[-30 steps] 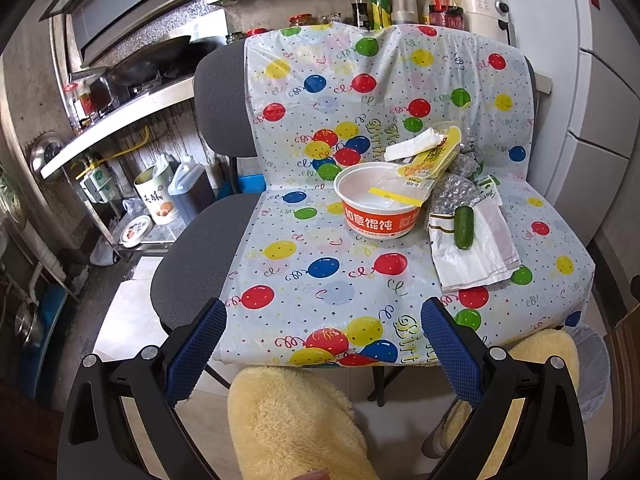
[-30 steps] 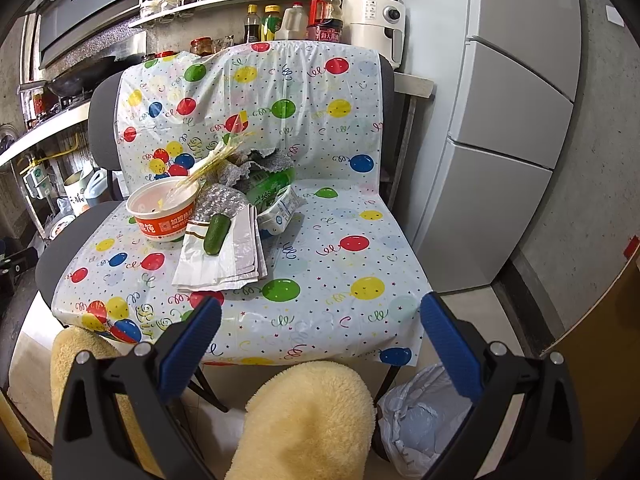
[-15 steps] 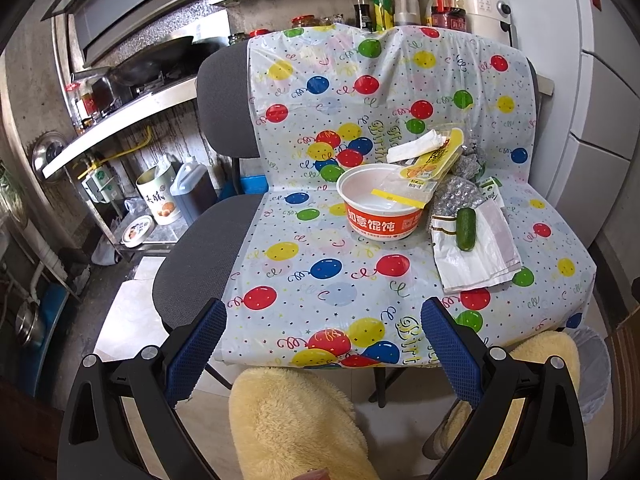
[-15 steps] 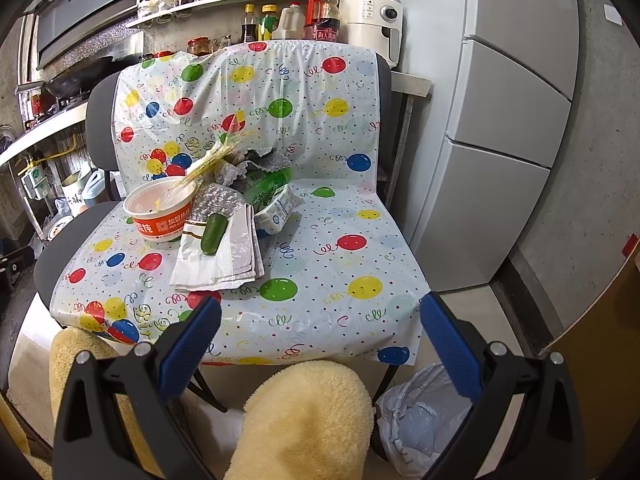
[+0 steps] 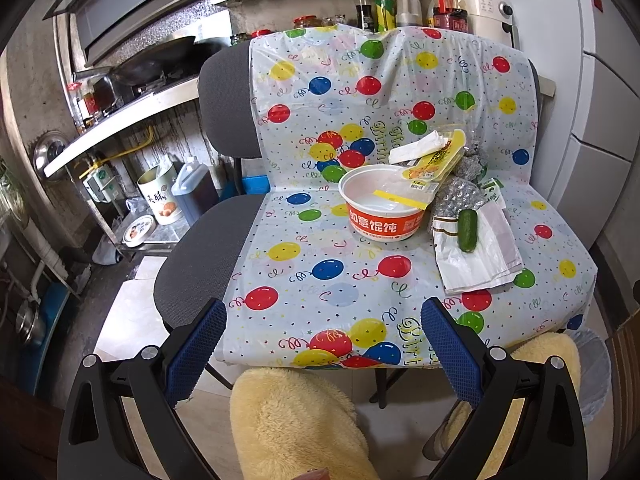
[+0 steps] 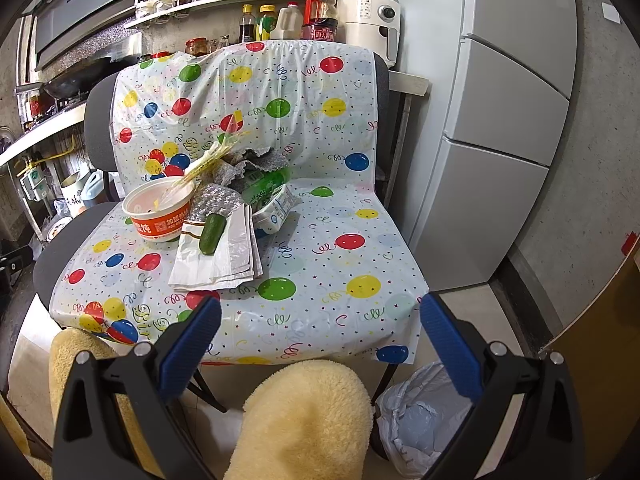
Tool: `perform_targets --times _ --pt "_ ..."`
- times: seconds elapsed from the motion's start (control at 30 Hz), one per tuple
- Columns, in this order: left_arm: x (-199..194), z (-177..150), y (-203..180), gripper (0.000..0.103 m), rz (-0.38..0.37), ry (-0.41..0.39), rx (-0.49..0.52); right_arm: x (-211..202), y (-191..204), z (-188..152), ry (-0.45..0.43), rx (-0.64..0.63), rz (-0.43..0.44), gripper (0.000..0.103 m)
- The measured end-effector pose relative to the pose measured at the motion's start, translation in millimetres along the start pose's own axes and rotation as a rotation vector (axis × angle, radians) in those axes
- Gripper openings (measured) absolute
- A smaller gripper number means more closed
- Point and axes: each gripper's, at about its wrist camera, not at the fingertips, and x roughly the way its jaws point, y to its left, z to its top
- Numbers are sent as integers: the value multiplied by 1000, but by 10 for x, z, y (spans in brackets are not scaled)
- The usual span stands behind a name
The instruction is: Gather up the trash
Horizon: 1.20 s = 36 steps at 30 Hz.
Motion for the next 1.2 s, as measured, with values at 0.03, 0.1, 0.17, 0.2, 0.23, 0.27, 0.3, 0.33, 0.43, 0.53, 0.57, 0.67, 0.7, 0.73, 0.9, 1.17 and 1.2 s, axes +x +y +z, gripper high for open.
perform_targets --times 0.03,0.1,0.17,0.2,0.23,0.27,0.3,0.33,0.43,0.53,0.57,0.67,0.7,0.73,0.9,1.17,1.2 --pt "1 0 4 97 -1 0 0 0 2 -2 0 0 1 97" --pt "-2 -3 -3 97 0 1 0 -1 4 -2 1 0 0 97" --pt "-1 -1 0 97 -1 1 0 5 -10 -3 4 2 0 97" --pt "-2 -5 -4 97 0 0 1 5 -9 -4 4 1 0 97" --pt "-2 -5 -3 97 0 0 0 6 -14 -1 4 1 0 97" --pt "-1 -4 -1 97 -1 0 0 5 -12 -3 3 2 0 97" --pt "-1 -5 -4 97 0 0 0 4 -7 -4 3 2 0 97" --pt "0 -2 1 97 0 0 -1 4 -7 -4 3 2 0 97" --pt "-1 -3 2 97 0 0 0 5 -11 -2 3 2 0 97" --pt "-1 -5 -2 97 -1 0 1 4 -13 -6 3 2 0 97" --pt "1 -3 3 97 -1 0 0 4 -16 -5 3 2 0 97" --pt "-1 -6 -1 97 -1 0 0 3 -12 -6 3 2 0 97" --pt "-2 -7 6 97 -1 0 0 3 -11 -6 3 2 0 97" --pt "-2 -7 6 97 -1 0 0 4 -12 -5 3 2 -1 97" --pt "-1 -6 7 97 -1 0 0 7 -16 -7 5 0 0 97" --pt "1 -6 12 97 -2 2 -1 29 -18 -21 10 -2 2 97" --pt "4 -12 9 97 -1 1 -2 37 -20 -22 12 -3 3 97"
